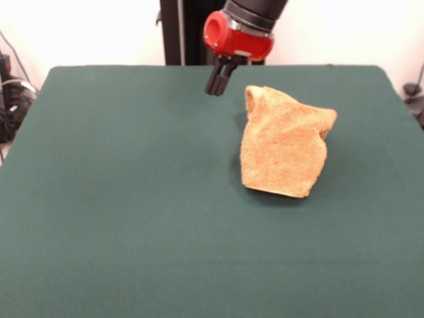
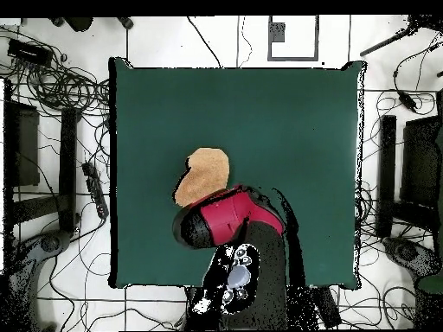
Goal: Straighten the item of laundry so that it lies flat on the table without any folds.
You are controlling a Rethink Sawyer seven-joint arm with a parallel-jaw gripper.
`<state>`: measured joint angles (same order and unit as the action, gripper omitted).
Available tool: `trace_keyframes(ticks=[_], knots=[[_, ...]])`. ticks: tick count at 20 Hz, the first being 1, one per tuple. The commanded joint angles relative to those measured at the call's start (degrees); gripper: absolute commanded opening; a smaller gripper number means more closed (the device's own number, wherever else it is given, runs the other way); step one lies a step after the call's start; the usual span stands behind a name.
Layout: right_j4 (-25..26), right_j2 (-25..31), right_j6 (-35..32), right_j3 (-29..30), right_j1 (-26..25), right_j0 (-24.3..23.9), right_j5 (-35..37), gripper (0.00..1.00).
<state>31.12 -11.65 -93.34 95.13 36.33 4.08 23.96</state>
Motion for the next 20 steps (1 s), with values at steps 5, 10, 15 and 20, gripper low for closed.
trace_keyframes(ticks=[5,10,15,20], knots=[[-5.8,20.78,-3.25,8.66,4.43,-13.06,-11.65,0.0],[-7.86,28.2,-2.49,10.54,7.39,-19.52,-10.63,0.0],[-6.14,33.0,-0.33,9.28,6.81,-24.08,-10.44,0.0],[-6.06,34.7,0.94,6.34,5.5,-25.81,-6.39,0.0]])
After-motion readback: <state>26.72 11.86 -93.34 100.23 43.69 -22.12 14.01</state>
